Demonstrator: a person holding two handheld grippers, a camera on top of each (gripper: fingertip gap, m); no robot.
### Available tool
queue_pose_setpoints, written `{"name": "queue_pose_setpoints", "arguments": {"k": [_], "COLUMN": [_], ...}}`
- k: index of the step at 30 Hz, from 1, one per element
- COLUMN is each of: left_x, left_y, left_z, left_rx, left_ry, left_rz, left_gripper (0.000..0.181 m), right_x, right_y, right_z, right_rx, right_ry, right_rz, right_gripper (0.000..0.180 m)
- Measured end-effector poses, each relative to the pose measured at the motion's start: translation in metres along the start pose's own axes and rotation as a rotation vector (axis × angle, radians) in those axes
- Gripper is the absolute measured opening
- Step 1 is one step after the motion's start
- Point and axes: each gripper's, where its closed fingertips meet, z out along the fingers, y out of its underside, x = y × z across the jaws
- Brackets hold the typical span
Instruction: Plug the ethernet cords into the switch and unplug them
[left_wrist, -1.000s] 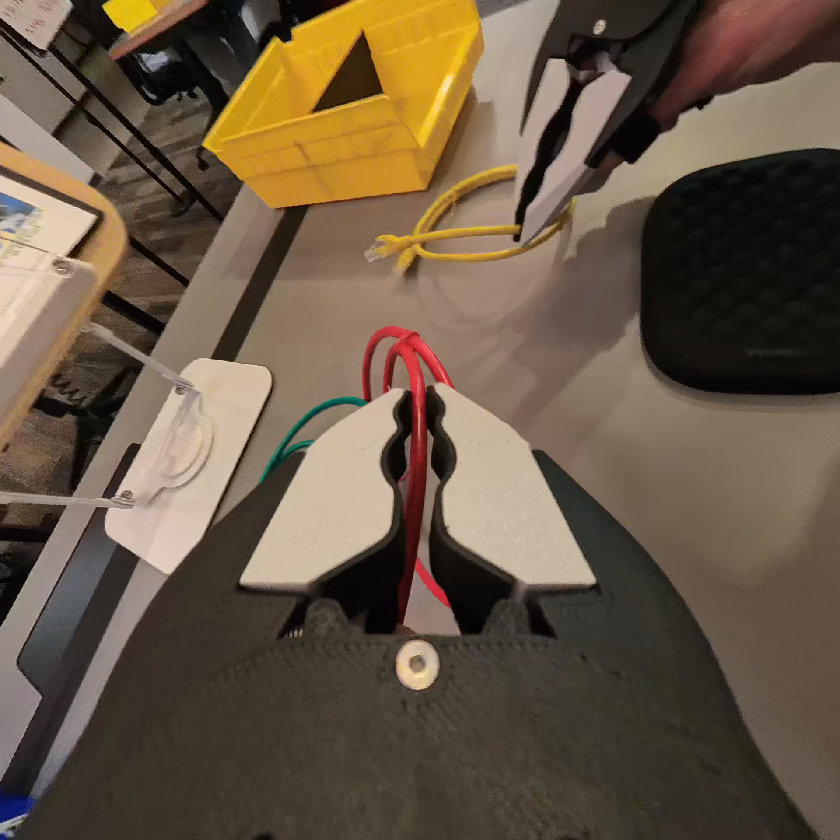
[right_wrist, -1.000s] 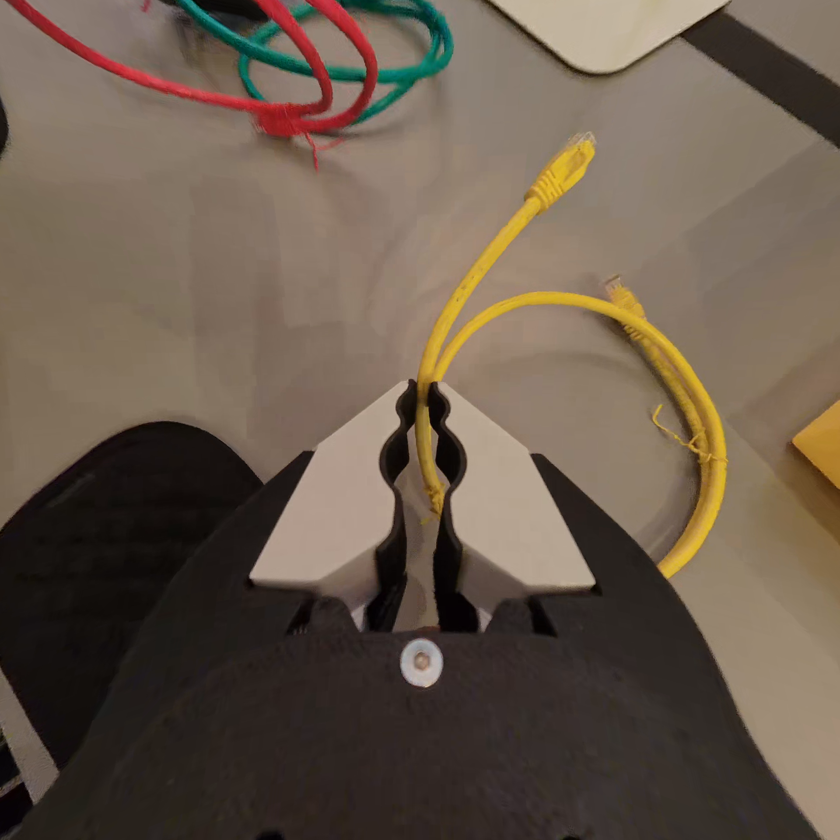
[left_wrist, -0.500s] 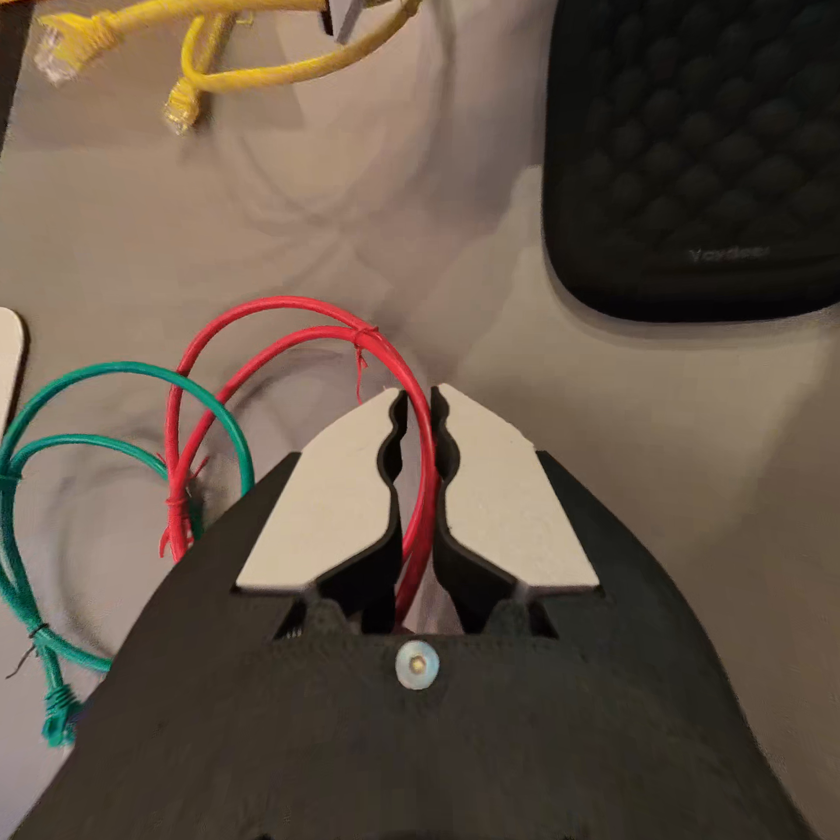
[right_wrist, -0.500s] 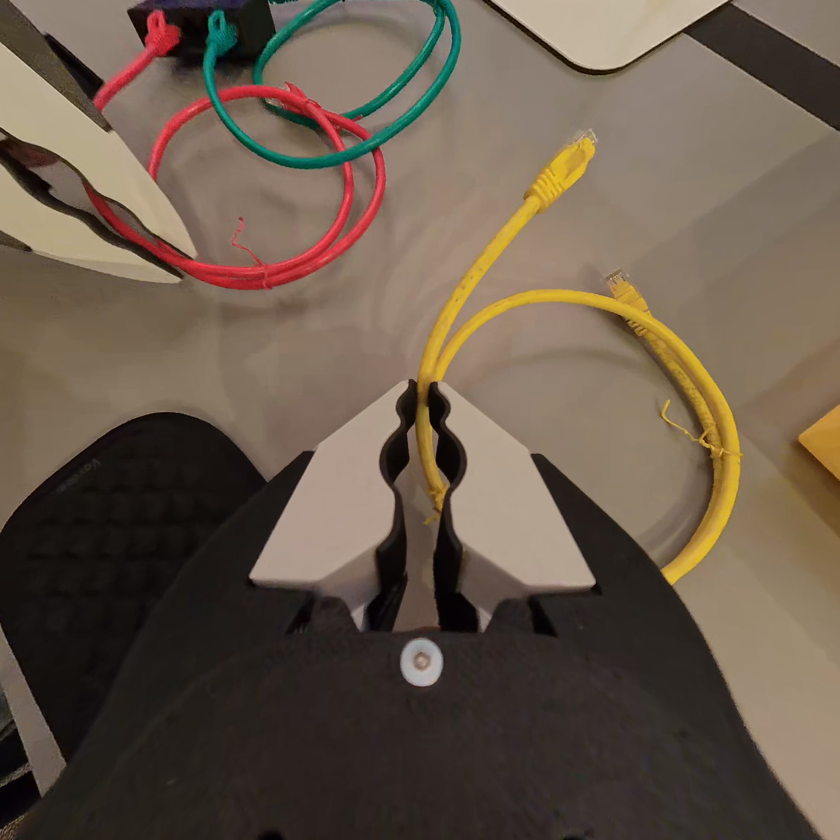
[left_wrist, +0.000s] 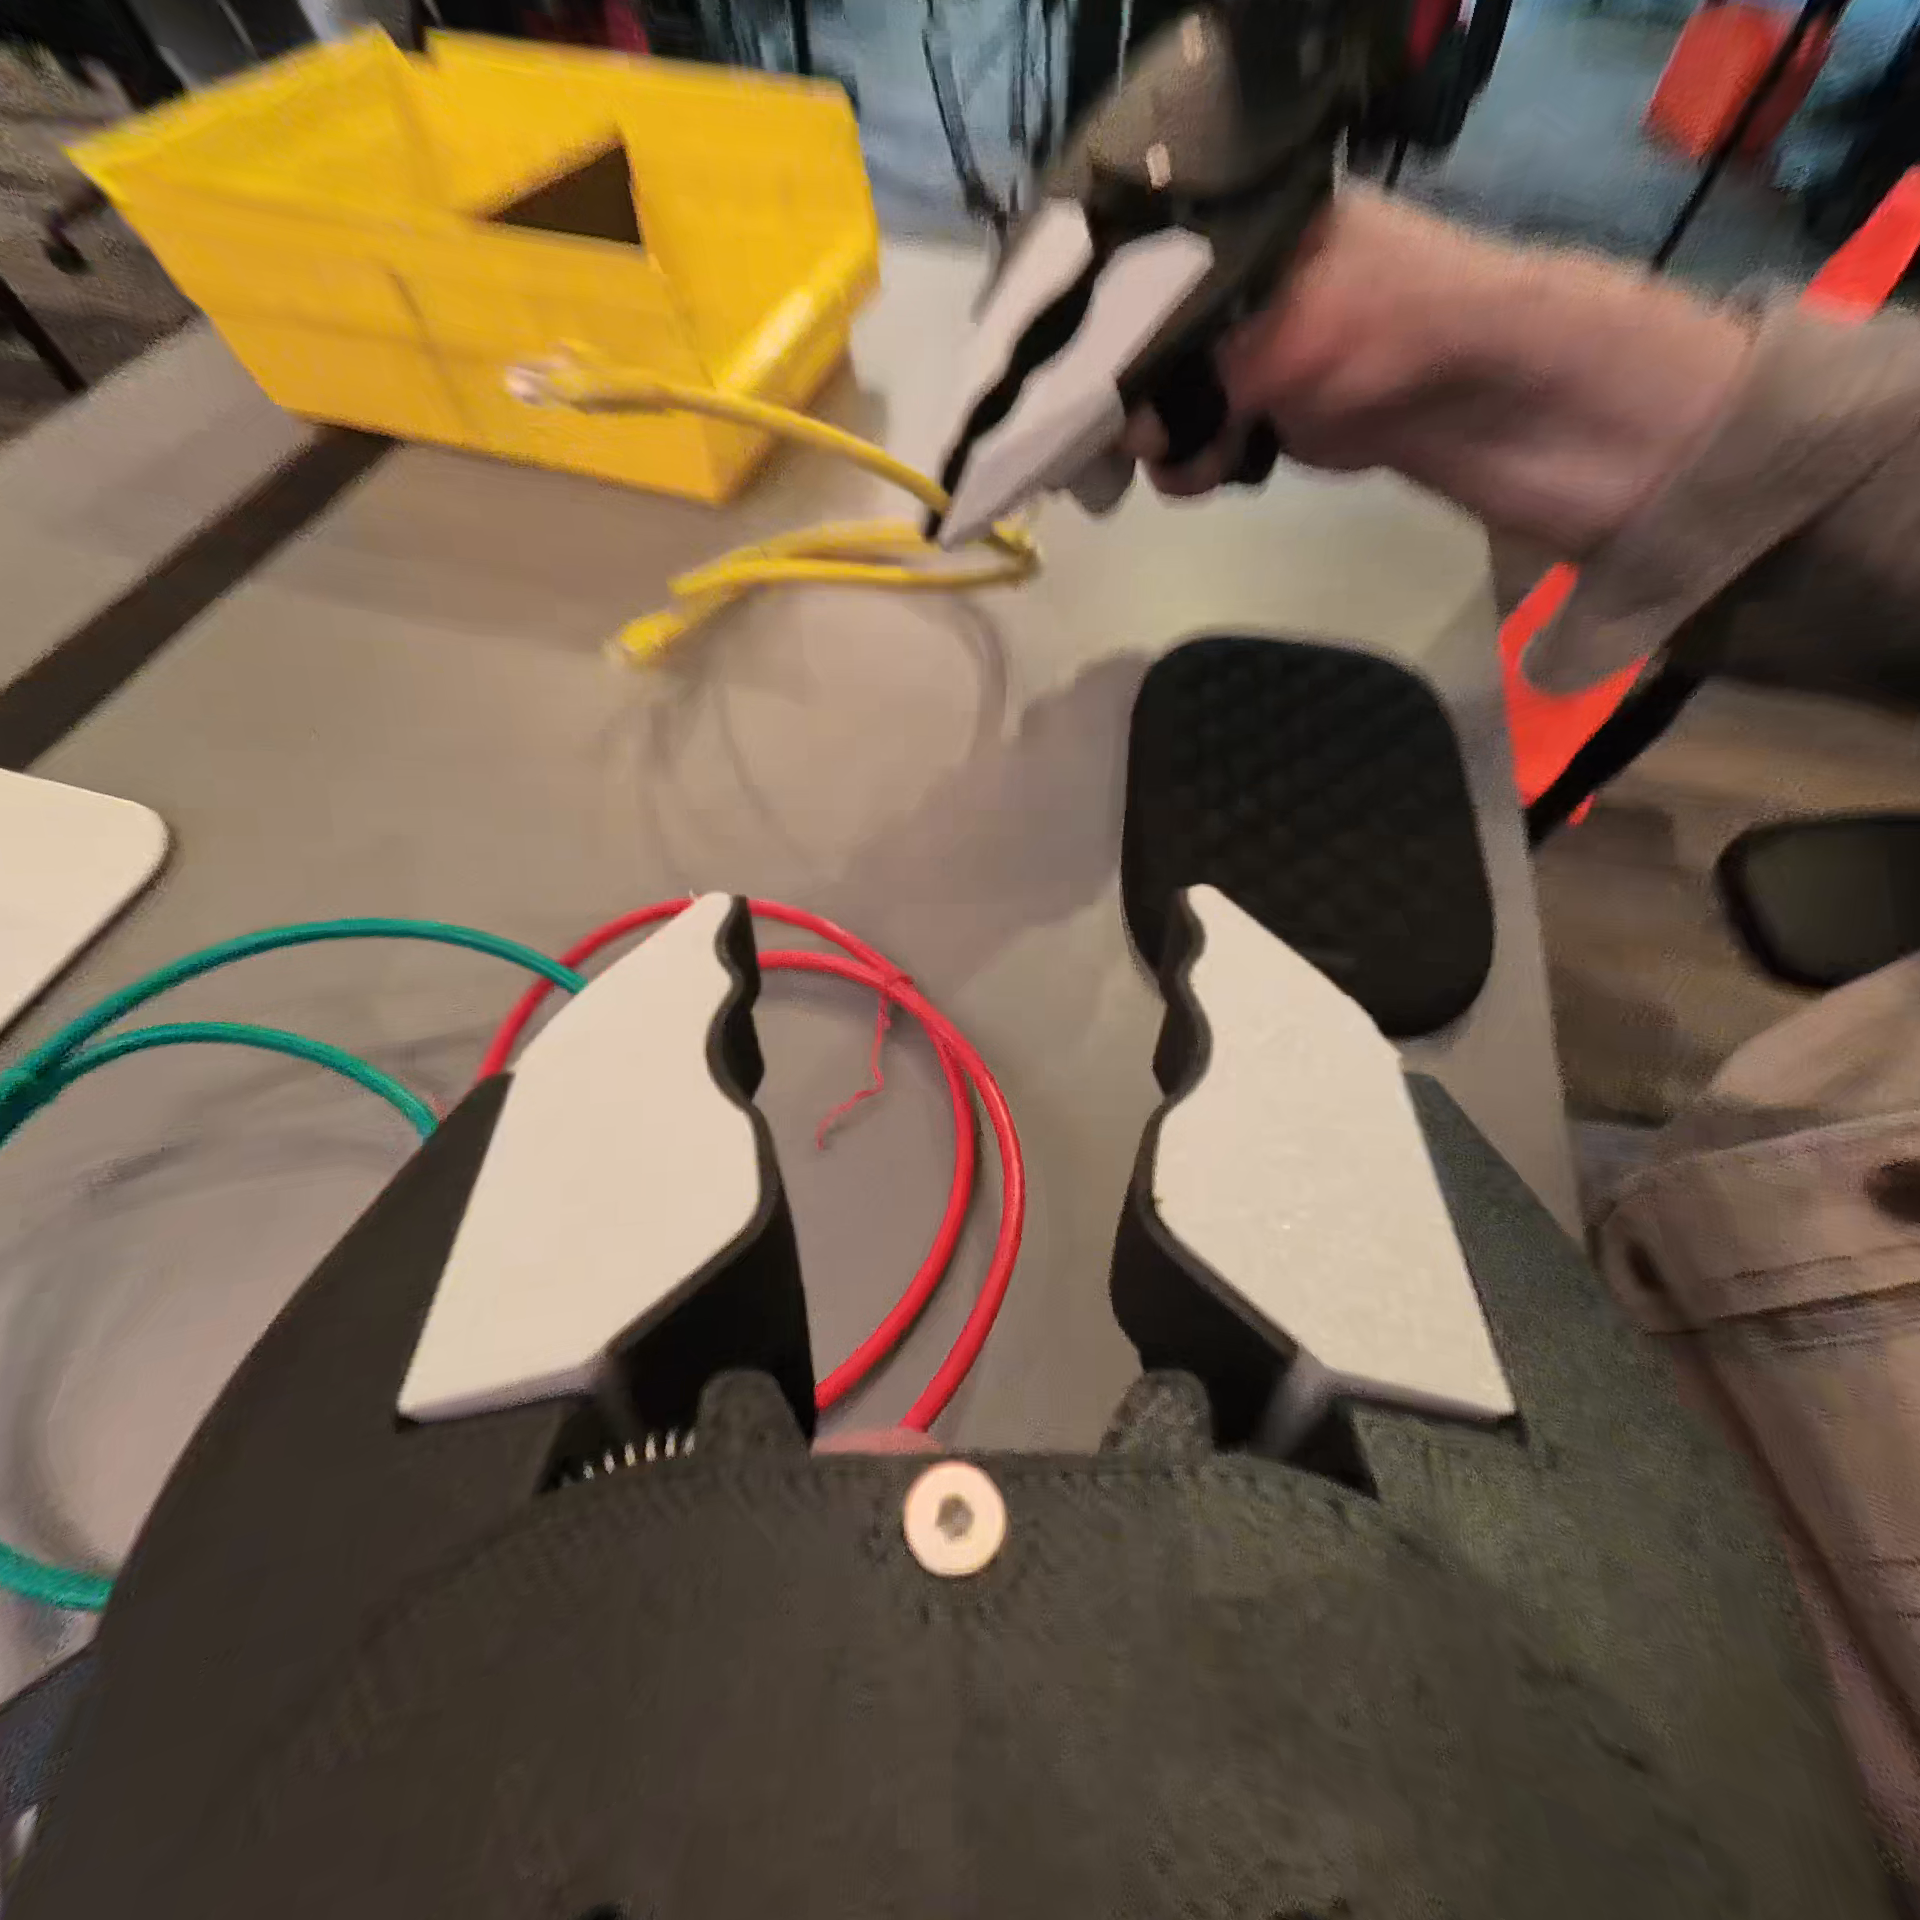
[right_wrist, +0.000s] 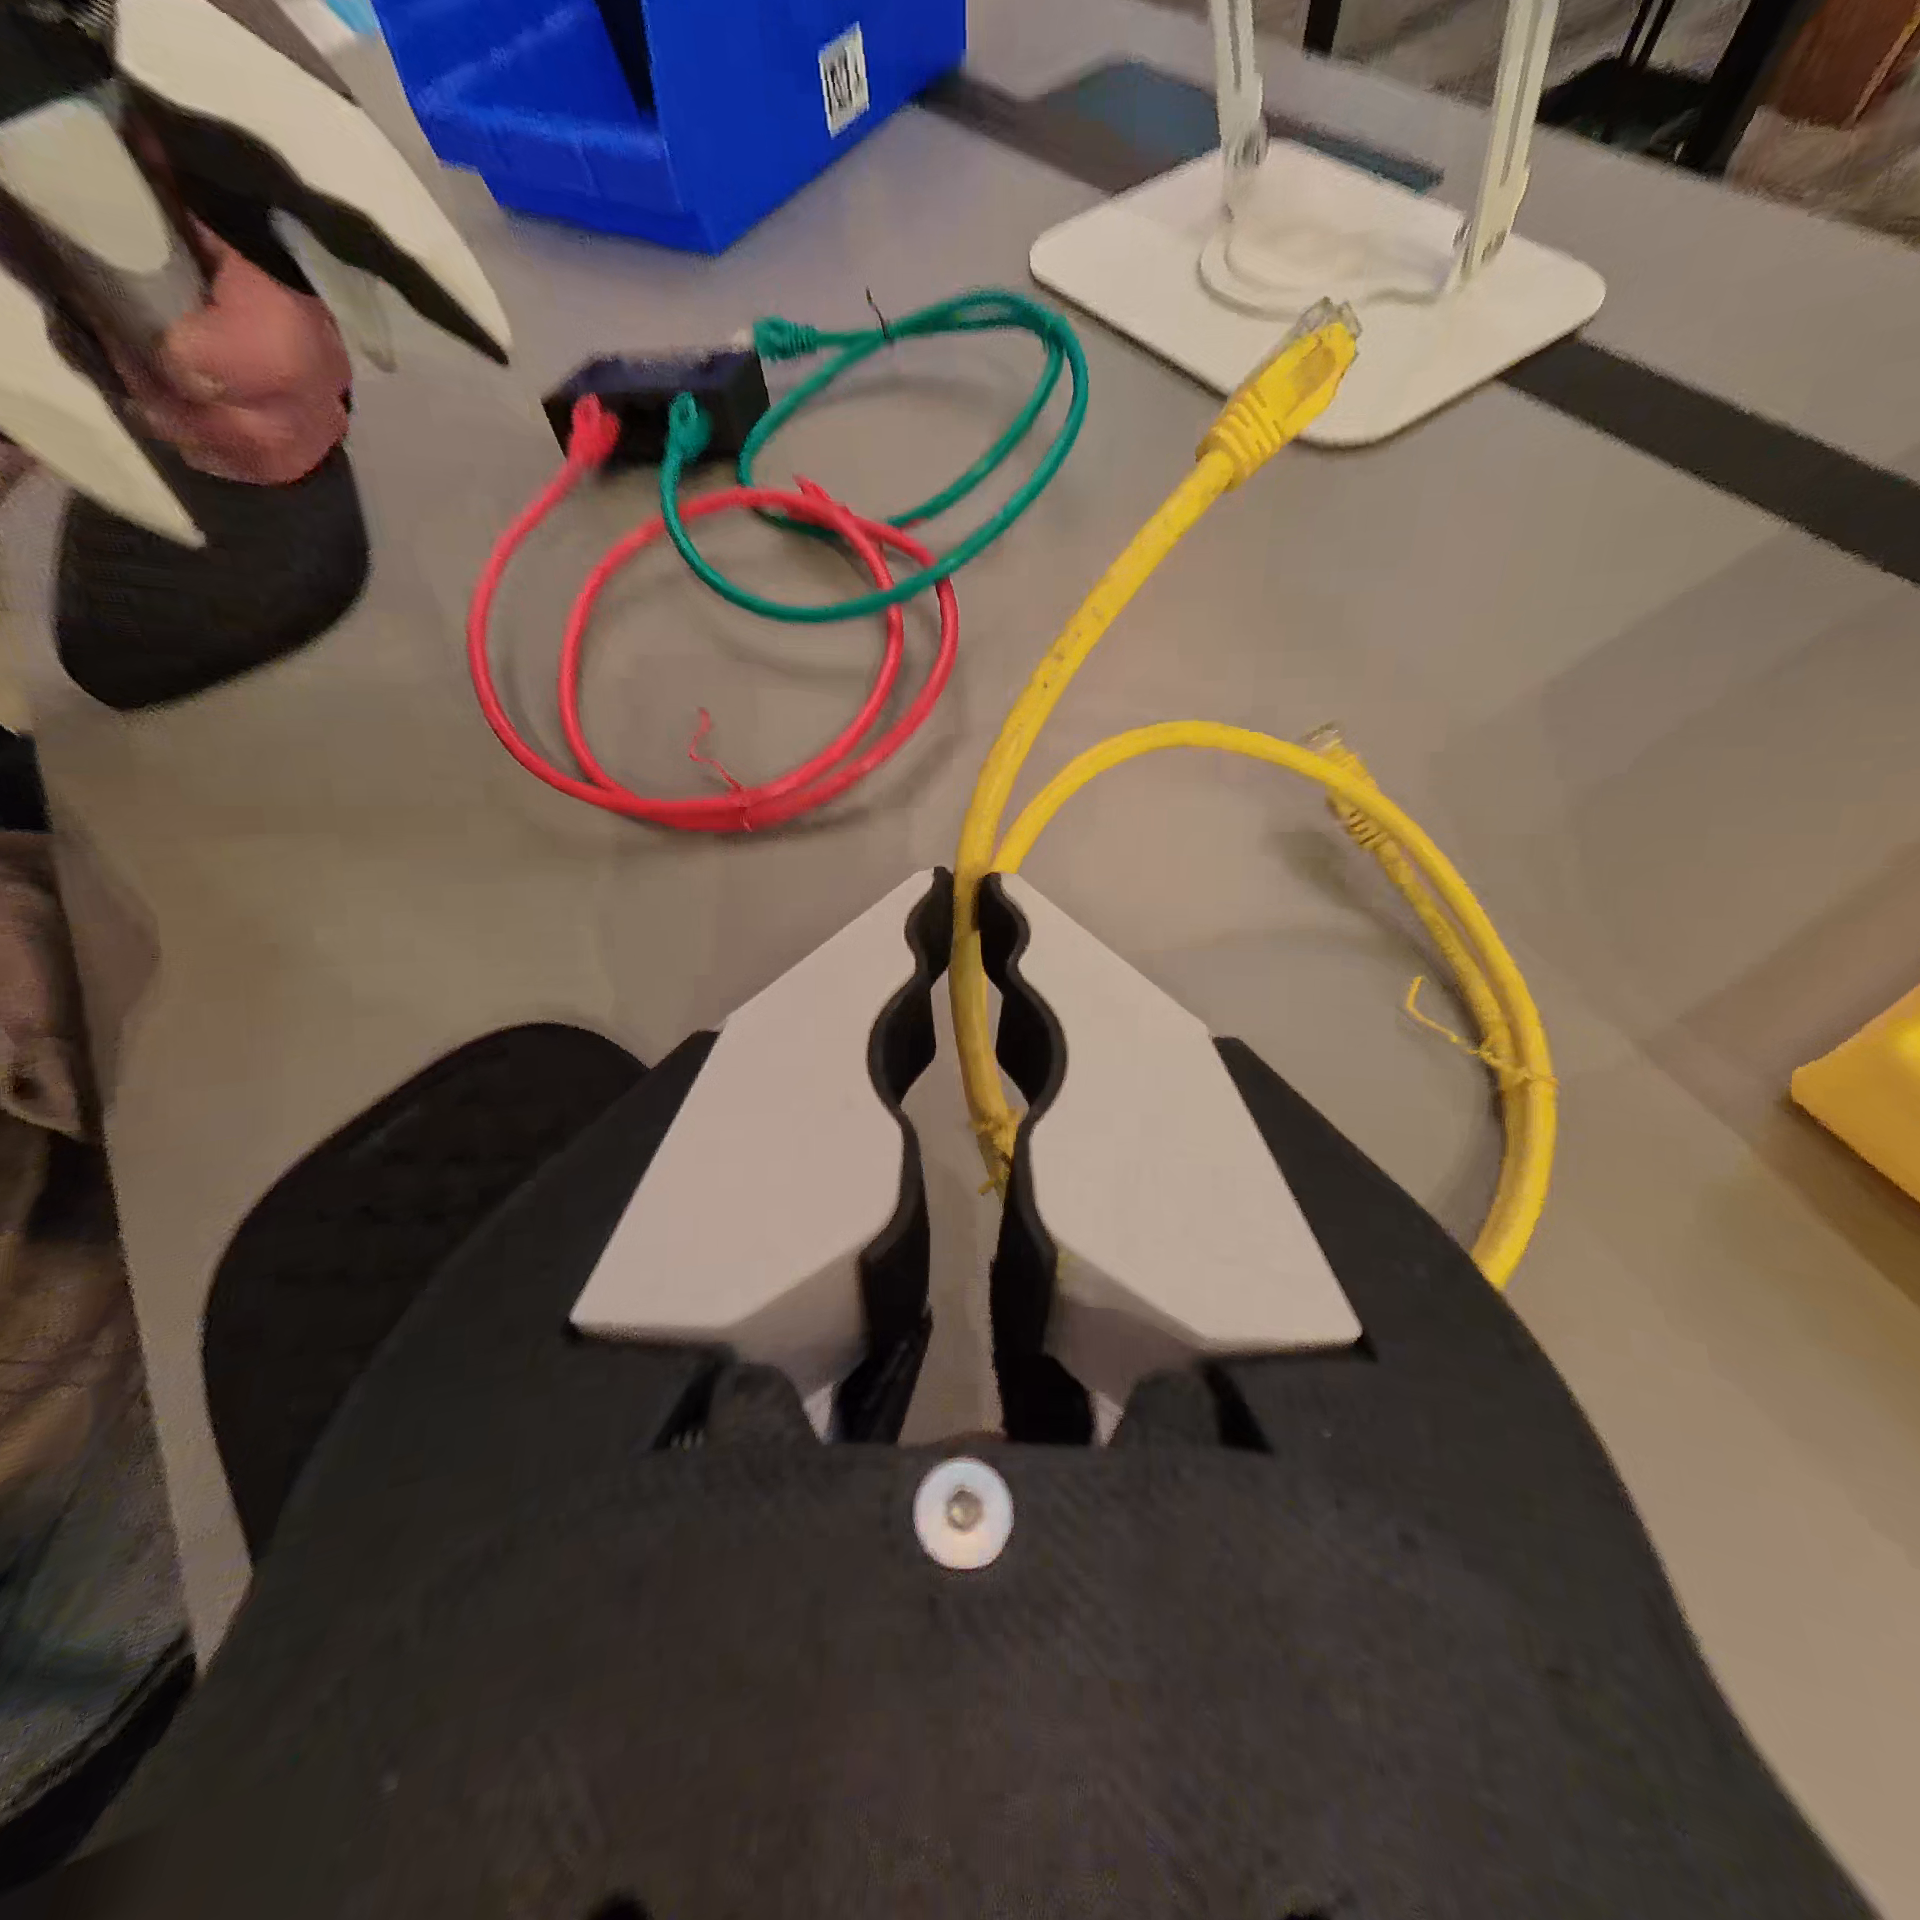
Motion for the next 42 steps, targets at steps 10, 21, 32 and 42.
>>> {"name": "queue_pose_setpoints", "arguments": {"k": [10, 21, 32, 42], "left_x": [-0.031, -0.098, -0.131, -0.167], "left_y": [-0.074, -0.183, -0.195, -0.175], "left_z": [-0.085, -0.118, -0.146, -0.138], "left_rx": [0.336, 0.611, 0.843, 0.765], "left_ry": [0.172, 0.17, 0.109, -0.007], "left_rz": [0.003, -0.041, 0.03, -0.027], "left_gripper": [0.003, 0.138, 0.077, 0.085], "right_x": [0.0, 0.132, 0.244, 0.25], "right_y": [-0.101, -0.147, -0.076, 0.022], "right_z": [-0.075, -0.141, -0.081, -0.022], "right_rx": [0.282, 0.388, 0.306, -0.155], "right_ry": [0.001, 0.485, 0.686, 0.53], "right_rz": [-0.013, 0.0, 0.133, 0.27], "right_gripper": [0.003, 0.003, 0.003, 0.003]}}
